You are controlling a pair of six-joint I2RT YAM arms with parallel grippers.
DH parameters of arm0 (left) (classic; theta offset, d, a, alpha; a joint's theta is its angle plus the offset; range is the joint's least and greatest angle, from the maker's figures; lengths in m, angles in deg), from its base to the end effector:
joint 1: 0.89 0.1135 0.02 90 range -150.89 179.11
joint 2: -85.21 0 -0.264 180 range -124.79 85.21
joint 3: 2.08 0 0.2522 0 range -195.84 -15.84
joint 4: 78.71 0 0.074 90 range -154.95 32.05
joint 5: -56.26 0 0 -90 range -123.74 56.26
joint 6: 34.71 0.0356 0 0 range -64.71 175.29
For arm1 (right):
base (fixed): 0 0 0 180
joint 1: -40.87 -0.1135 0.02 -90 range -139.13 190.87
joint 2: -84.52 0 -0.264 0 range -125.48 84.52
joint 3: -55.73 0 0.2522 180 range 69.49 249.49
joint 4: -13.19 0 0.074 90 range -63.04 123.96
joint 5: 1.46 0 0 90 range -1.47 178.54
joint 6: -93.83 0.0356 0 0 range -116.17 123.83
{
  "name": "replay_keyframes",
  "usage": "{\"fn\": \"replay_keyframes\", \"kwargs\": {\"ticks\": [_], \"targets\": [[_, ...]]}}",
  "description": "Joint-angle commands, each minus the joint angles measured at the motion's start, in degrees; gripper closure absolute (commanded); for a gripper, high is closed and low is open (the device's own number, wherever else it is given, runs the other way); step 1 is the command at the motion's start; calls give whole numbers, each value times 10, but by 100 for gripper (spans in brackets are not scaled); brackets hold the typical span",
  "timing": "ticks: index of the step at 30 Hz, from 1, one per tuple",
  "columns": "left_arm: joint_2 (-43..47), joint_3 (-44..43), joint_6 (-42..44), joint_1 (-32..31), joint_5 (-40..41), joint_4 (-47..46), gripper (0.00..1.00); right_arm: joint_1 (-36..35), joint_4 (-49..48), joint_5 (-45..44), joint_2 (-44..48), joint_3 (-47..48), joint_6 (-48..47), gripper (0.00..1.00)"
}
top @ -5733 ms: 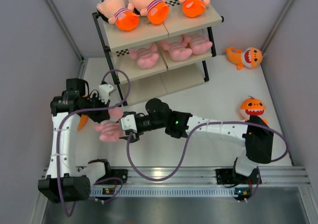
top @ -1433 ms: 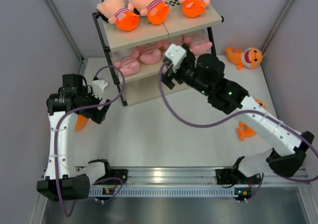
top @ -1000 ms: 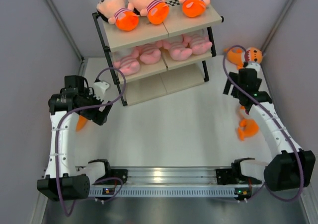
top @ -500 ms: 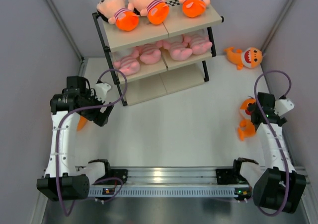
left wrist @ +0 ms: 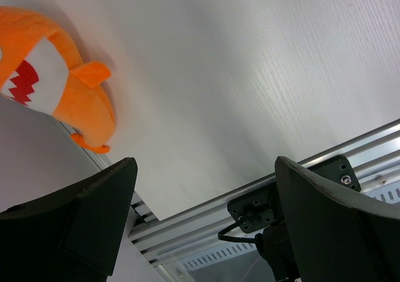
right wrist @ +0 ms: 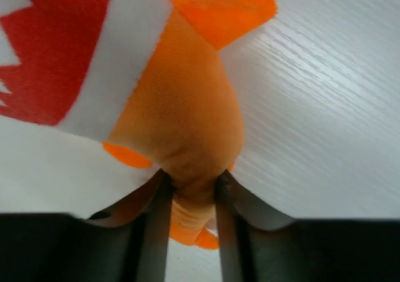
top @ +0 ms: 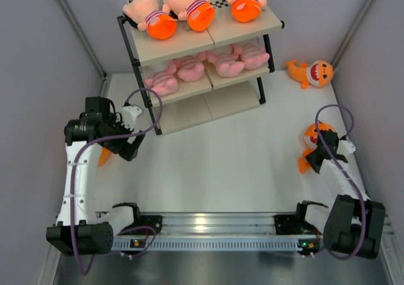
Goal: Place and organize the stuffed toys onto the shelf
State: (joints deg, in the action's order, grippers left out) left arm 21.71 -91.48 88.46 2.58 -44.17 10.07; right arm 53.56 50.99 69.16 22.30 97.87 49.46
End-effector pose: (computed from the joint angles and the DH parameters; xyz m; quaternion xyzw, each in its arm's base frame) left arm 0.1788 0.0044 0.3629 0.2687 0.9303 -0.0105 0.2494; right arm 0.1838 -0.0535 0.1694 0.5022 0.8045 -0.0778 0.3074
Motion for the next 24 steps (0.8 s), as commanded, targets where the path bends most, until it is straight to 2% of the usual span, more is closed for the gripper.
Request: {"fn": "replay_keyframes", "kwargs": {"ticks": [1, 2, 4, 6, 12, 15, 16, 19, 24], "targets": [[5, -1, 8, -5, 3, 0, 2, 6, -93, 46, 8, -3, -45, 75], [5, -1, 8, -4, 4, -1, 2, 6, -107, 48, 13, -5, -53, 88], [5, 0, 8, -4, 0, -1, 2, 6, -109, 50, 31, -3, -75, 100], [4, -1, 5, -5, -4, 0, 2, 6, -114, 52, 45, 3, -86, 100], [3, -4, 4, -5, -4, -1, 2, -18, -145, 191, 43, 56, -163, 100], [4, -5, 2, -4, -5, -1, 2, -114, -145, 190, 32, 100, -186, 100], [4, -5, 1, -5, -5, -1, 2, -177, -167, 190, 32, 105, -175, 100], [7, -6, 0, -4, -6, -1, 2, -249, -233, 191, 16, 107, -116, 100], [10, -5, 2, -4, 2, -1, 2, -327, -295, 178, -93, 169, -116, 100]]}}
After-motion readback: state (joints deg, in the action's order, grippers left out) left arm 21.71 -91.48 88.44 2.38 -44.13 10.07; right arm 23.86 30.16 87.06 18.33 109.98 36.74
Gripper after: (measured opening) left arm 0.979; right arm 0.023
